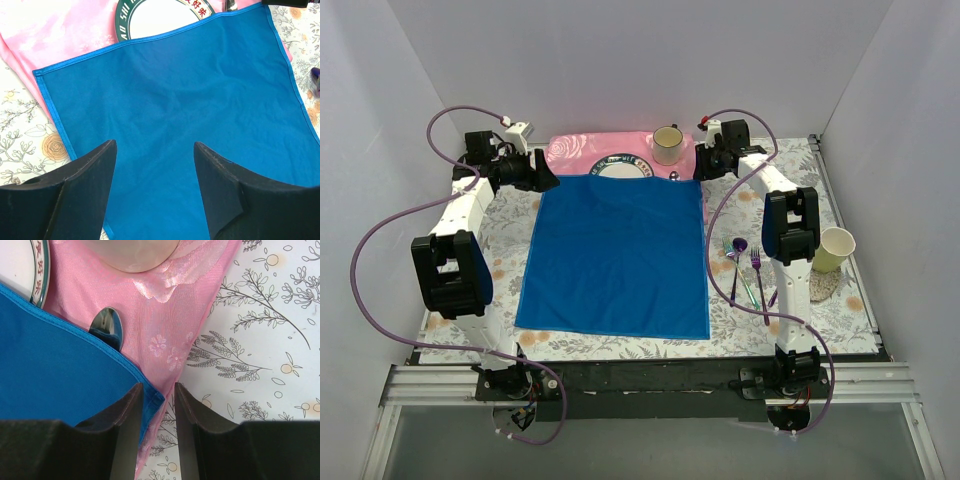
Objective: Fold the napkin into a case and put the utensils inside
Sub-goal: Pick up the flattened napkin from the center of the board.
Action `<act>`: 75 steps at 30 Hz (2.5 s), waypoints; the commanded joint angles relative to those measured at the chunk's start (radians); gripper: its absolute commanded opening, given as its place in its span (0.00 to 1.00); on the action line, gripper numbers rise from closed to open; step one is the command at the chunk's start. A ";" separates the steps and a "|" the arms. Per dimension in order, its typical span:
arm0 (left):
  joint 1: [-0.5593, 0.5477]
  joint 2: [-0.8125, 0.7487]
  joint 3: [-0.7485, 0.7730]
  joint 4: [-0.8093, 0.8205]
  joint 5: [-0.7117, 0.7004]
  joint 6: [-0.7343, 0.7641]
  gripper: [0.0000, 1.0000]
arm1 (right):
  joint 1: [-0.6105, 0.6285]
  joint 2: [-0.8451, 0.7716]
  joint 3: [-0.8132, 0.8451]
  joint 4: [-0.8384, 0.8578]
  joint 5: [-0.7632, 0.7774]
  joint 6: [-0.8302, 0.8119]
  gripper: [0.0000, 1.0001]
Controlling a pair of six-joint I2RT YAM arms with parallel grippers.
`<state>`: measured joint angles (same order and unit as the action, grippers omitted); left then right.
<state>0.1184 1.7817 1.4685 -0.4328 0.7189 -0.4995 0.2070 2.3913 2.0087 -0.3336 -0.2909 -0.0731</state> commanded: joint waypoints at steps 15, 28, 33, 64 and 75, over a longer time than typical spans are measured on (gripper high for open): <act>-0.002 -0.021 0.018 0.019 0.019 -0.002 0.63 | 0.002 0.019 0.050 0.027 0.003 0.001 0.30; 0.000 -0.025 0.015 0.019 0.017 -0.004 0.63 | 0.008 -0.038 0.036 0.019 -0.025 0.001 0.15; -0.002 -0.031 0.010 0.020 0.016 -0.004 0.63 | 0.017 -0.061 0.030 0.024 -0.031 -0.020 0.03; -0.002 -0.038 0.013 0.019 0.016 0.004 0.63 | 0.032 -0.060 0.035 -0.054 0.045 -0.073 0.24; -0.002 -0.033 0.010 0.023 0.017 0.004 0.64 | 0.032 -0.021 0.061 -0.064 0.056 -0.079 0.38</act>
<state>0.1184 1.7817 1.4685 -0.4324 0.7197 -0.5037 0.2424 2.3501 2.0148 -0.3943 -0.2379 -0.1429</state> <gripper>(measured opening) 0.634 0.371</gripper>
